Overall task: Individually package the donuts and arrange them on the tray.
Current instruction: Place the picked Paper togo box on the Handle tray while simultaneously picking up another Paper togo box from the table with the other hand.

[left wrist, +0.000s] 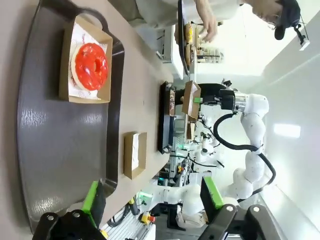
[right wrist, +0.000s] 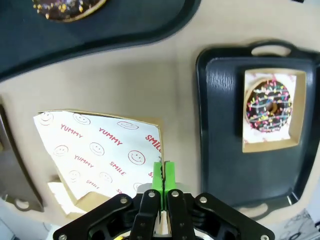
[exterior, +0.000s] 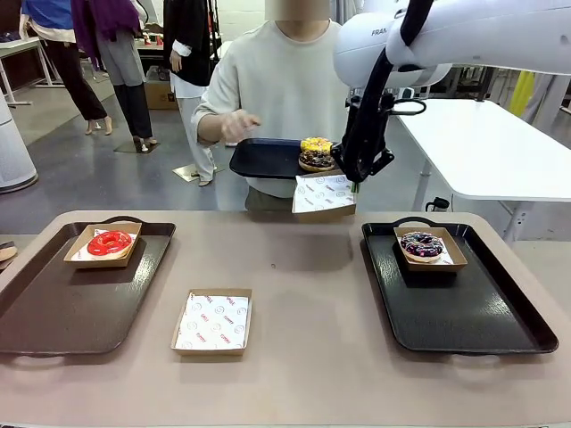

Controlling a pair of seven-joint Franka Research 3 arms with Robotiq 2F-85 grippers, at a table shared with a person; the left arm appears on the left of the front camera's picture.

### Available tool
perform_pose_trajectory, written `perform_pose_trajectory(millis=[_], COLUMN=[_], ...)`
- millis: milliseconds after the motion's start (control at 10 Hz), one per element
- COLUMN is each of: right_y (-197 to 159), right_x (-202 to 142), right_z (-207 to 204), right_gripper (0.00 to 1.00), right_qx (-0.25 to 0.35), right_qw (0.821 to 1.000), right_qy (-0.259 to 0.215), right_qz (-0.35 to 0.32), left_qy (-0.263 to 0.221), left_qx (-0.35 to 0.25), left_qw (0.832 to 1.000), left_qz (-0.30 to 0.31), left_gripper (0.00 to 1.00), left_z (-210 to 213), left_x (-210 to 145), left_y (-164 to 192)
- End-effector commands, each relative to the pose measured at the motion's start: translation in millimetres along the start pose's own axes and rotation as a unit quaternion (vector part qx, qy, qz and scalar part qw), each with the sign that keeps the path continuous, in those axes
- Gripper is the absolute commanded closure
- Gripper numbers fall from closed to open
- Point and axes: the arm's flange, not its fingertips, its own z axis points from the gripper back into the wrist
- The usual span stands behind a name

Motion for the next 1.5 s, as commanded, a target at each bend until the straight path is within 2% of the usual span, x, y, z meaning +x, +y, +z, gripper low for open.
perform_pose_trajectory(millis=[0,100,1400], right_y=[6,0,0], right_x=[19,0,0], right_z=[-3,0,0], right_gripper=[1.00,1.00,1.00], right_qx=[-0.011,0.000,0.000], right_qw=[1.000,1.000,1.000], right_qy=[0.010,0.000,0.000], right_qz=[0.002,0.000,0.000], left_qy=[-0.045,0.000,0.000], left_qx=[0.025,0.000,0.000], left_qw=[0.998,1.000,1.000], left_qz=[-0.025,0.000,0.000], left_gripper=[0.00,0.00,0.00], left_z=[-9,0,0], left_x=[-6,0,0], left_y=[-3,0,0])
